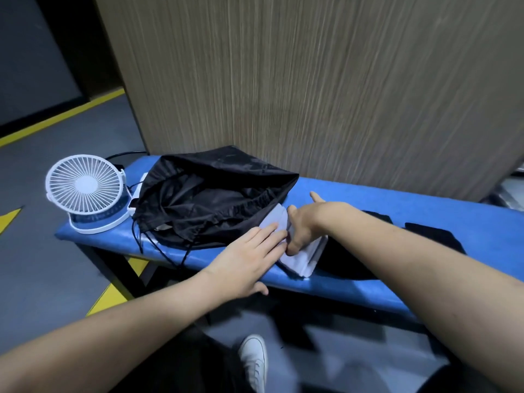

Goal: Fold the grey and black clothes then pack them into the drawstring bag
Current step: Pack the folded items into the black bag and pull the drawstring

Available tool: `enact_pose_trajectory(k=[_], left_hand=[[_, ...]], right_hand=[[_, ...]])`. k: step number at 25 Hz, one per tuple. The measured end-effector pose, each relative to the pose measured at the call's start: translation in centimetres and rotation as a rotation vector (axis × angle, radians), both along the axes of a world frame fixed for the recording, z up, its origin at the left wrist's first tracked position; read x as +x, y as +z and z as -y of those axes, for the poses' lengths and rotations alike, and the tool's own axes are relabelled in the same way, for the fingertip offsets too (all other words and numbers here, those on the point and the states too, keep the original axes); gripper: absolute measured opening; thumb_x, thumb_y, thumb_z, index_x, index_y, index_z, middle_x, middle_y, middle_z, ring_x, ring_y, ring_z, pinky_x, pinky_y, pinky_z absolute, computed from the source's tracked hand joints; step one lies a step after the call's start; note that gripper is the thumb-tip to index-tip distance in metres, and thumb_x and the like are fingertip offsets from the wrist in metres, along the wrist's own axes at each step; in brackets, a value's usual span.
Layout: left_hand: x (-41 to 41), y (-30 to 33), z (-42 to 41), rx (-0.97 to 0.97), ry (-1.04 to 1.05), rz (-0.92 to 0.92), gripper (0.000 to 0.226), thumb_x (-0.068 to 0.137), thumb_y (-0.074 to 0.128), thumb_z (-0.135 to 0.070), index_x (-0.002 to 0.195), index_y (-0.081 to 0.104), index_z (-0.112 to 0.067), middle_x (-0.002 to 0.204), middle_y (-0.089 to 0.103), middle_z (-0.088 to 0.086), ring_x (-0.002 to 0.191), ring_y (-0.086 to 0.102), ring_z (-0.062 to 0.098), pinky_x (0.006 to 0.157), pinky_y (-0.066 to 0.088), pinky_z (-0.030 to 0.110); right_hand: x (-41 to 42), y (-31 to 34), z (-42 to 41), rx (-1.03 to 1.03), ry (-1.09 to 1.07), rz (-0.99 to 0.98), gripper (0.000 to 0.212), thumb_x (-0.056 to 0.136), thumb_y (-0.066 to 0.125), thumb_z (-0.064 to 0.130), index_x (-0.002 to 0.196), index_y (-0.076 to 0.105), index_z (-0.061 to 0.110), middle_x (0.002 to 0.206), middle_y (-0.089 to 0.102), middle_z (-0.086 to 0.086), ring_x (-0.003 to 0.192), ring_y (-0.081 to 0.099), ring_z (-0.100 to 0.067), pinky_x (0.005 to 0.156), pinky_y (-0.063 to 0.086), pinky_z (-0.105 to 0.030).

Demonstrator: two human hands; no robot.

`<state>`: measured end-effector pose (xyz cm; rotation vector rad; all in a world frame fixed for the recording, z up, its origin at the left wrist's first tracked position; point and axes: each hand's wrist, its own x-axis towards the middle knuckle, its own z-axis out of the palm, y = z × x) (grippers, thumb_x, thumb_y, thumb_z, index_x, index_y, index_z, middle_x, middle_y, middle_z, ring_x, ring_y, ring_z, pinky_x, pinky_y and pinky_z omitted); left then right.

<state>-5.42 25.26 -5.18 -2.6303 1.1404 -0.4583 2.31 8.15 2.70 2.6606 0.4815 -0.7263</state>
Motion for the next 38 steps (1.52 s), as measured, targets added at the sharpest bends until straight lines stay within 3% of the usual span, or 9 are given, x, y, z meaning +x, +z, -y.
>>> enact_pose_trajectory(k=[3, 9, 13, 18, 24, 27, 29, 34, 38], left_hand=[[-1.0, -0.1, -0.8, -0.034, 0.006, -0.017, 0.100, 0.053, 0.082, -0.061, 0.130, 0.053, -0.005, 0.145, 0.047, 0.013, 0.138, 0.040, 0.034, 0.111, 0.026, 0.042], [-3.6, -1.3, -1.8, -0.372, 0.135, 0.019, 0.054, 0.069, 0.068, -0.013, 0.122, 0.063, -0.020, 0.143, 0.051, -0.002, 0.122, 0.044, 0.026, 0.091, 0.041, 0.035], [-6.1, -1.3, 0.0, -1.131, 0.407, -0.454, 0.037, 0.089, 0.057, -0.004, 0.114, 0.064, -0.030, 0.124, 0.042, -0.008, 0.095, 0.053, 0.008, 0.092, 0.043, 0.020], [-6.9, -0.3, 2.5, -1.409, 0.672, -0.894, 0.022, 0.098, 0.055, -0.026, 0.116, 0.053, -0.039, 0.114, 0.044, 0.005, 0.089, 0.052, 0.007, 0.074, 0.039, 0.016], [-6.0, 1.7, 1.1, -1.542, 0.569, -0.904, 0.031, 0.091, 0.067, -0.020, 0.117, 0.063, -0.038, 0.122, 0.062, -0.010, 0.111, 0.057, 0.007, 0.091, 0.044, 0.019], [-5.4, 4.0, 0.1, -1.546, 0.504, -0.915, 0.038, 0.087, 0.070, -0.014, 0.118, 0.065, -0.036, 0.111, 0.061, -0.012, 0.080, 0.056, -0.002, 0.073, 0.044, 0.016], [-5.3, 5.4, -0.5, -1.548, 0.451, -0.877, 0.039, 0.086, 0.070, -0.010, 0.117, 0.065, -0.035, 0.110, 0.062, -0.013, 0.064, 0.049, 0.003, 0.066, 0.042, 0.015], [-5.9, 8.0, -1.8, -1.679, 0.276, -0.855, 0.039, 0.088, 0.066, -0.002, 0.118, 0.064, -0.026, 0.107, 0.068, -0.019, 0.079, 0.056, 0.003, 0.075, 0.044, 0.017], [-6.5, 9.5, -1.1, -1.900, 0.136, -0.971, 0.040, 0.086, 0.063, 0.002, 0.120, 0.063, -0.017, 0.114, 0.069, 0.002, 0.100, 0.064, 0.016, 0.090, 0.050, 0.034]], right_hand=[[-2.5, -1.1, -1.0, 0.048, 0.018, 0.062, 0.109, 0.083, 0.043, 0.068, 0.156, -0.004, 0.003, 0.131, 0.063, -0.008, 0.134, 0.050, -0.023, 0.121, -0.005, -0.054], [-7.5, -3.8, -0.9, 0.371, -0.150, 0.301, 0.101, 0.086, 0.044, 0.064, 0.158, -0.009, 0.016, 0.135, 0.056, -0.015, 0.117, 0.059, -0.030, 0.097, 0.038, -0.044], [-9.5, -3.7, -1.1, 0.573, -0.343, 0.194, 0.106, 0.083, 0.061, 0.061, 0.158, -0.006, 0.027, 0.142, 0.034, -0.024, 0.116, 0.056, -0.038, 0.094, 0.043, -0.040], [-10.3, -3.8, -0.9, 0.693, -0.389, 0.190, 0.099, 0.084, 0.063, 0.060, 0.157, 0.005, 0.029, 0.137, 0.037, -0.022, 0.112, 0.058, -0.039, 0.094, 0.045, -0.039], [-10.9, -3.3, -0.6, 0.879, -0.334, 0.284, 0.081, 0.087, 0.063, 0.050, 0.151, 0.018, 0.030, 0.126, 0.037, -0.011, 0.088, 0.064, -0.035, 0.086, 0.052, -0.041], [-11.2, -2.2, -0.6, 0.981, -0.291, 0.351, 0.076, 0.088, 0.064, 0.044, 0.150, 0.021, 0.032, 0.120, 0.037, -0.007, 0.078, 0.061, -0.026, 0.077, 0.052, -0.036], [-11.2, -1.3, -0.5, 1.085, -0.283, 0.353, 0.077, 0.088, 0.066, 0.040, 0.150, 0.021, 0.035, 0.124, 0.038, -0.005, 0.085, 0.059, -0.014, 0.076, 0.047, -0.028], [-11.5, 0.9, -0.8, 1.446, -0.299, 0.298, 0.069, 0.089, 0.069, 0.026, 0.146, 0.033, 0.042, 0.137, 0.040, 0.007, 0.109, 0.038, 0.027, 0.082, 0.037, 0.001], [-12.6, 2.3, -0.9, 1.756, -0.373, 0.238, 0.056, 0.085, 0.064, 0.028, 0.132, 0.047, 0.053, 0.142, 0.045, 0.015, 0.123, 0.044, 0.013, 0.102, 0.043, -0.023]])
